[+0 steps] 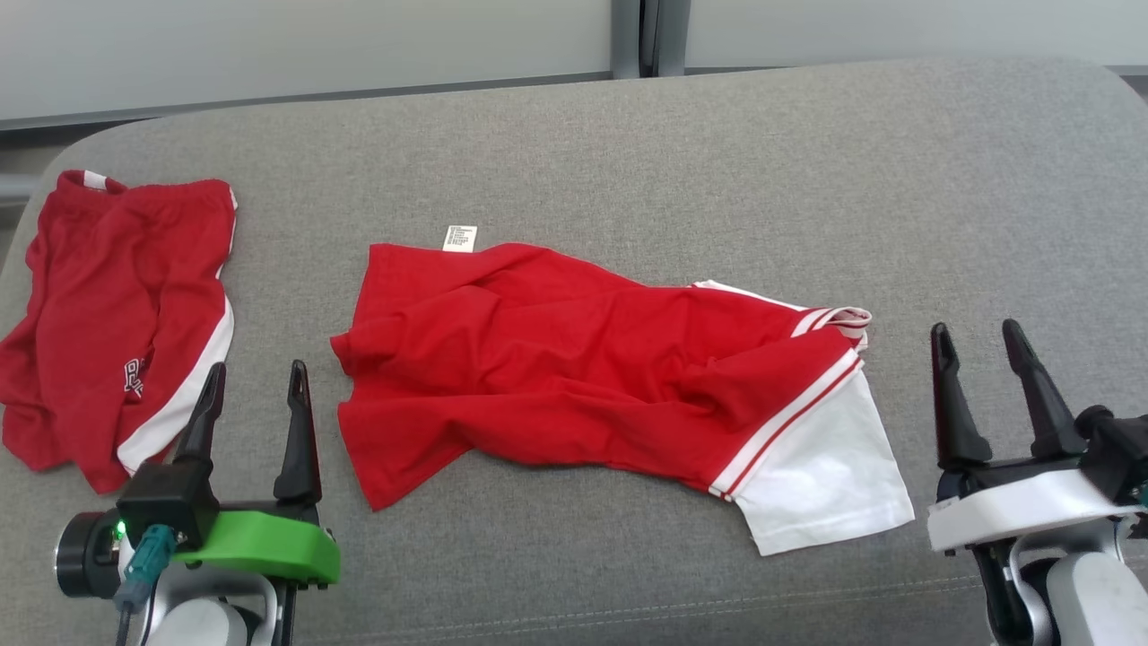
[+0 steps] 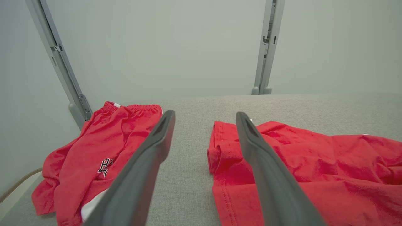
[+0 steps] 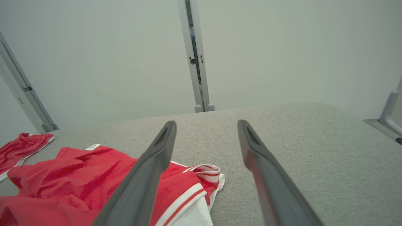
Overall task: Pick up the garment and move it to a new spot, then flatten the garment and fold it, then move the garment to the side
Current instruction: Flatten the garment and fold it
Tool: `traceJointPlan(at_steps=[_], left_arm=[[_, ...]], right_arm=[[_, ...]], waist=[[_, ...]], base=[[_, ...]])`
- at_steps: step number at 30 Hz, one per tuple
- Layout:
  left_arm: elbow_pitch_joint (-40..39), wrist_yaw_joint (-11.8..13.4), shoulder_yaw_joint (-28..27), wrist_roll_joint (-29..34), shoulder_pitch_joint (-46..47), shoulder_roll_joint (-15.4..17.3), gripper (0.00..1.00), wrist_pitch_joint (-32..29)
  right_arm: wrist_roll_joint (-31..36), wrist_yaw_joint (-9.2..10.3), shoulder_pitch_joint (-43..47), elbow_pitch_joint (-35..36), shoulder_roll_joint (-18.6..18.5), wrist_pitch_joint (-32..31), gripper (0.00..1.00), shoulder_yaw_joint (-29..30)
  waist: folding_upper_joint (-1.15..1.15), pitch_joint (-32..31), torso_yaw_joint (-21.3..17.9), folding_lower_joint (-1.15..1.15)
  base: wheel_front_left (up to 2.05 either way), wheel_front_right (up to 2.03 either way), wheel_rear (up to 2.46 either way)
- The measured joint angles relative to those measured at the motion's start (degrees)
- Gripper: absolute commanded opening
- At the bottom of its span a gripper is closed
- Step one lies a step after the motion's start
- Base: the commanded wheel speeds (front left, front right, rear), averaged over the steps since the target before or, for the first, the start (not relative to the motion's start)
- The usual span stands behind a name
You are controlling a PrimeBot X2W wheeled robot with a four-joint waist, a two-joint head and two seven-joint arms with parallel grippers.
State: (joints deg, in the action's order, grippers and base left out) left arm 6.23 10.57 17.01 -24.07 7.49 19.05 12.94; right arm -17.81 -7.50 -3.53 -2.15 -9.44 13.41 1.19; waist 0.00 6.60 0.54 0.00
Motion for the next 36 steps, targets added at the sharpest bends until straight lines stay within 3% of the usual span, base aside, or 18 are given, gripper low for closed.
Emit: traceJointPlan(at_steps=[9,15,36], left_arm=[[-1.93,1.03,0.54,0.44,-6.60,-0.02,1.00,1.24],[-2.31,0.03,1.18,0.58,-9.38,0.08,1.00,1.76],[-1.10,-0.57,1.51,1.02,-9.25,0.11,1.00,2.01]], right_arm=[[3.37,0.00,6.53,2.05,2.75,-2.82,1.00,-2.26],[4.19,0.00,10.47,3.43,3.76,-3.96,1.00,-2.14],[4.42,0.00,12.07,4.54,5.42,-5.64,1.00,-1.81]], waist=[[0.00,-3.42,0.28,0.00],[0.00,-5.65,0.56,0.00],[0.00,-6.28,1.94,0.00]], base=[[0.00,0.00,0.00],[0.00,0.00,0.00],[0.00,0.00,0.00]])
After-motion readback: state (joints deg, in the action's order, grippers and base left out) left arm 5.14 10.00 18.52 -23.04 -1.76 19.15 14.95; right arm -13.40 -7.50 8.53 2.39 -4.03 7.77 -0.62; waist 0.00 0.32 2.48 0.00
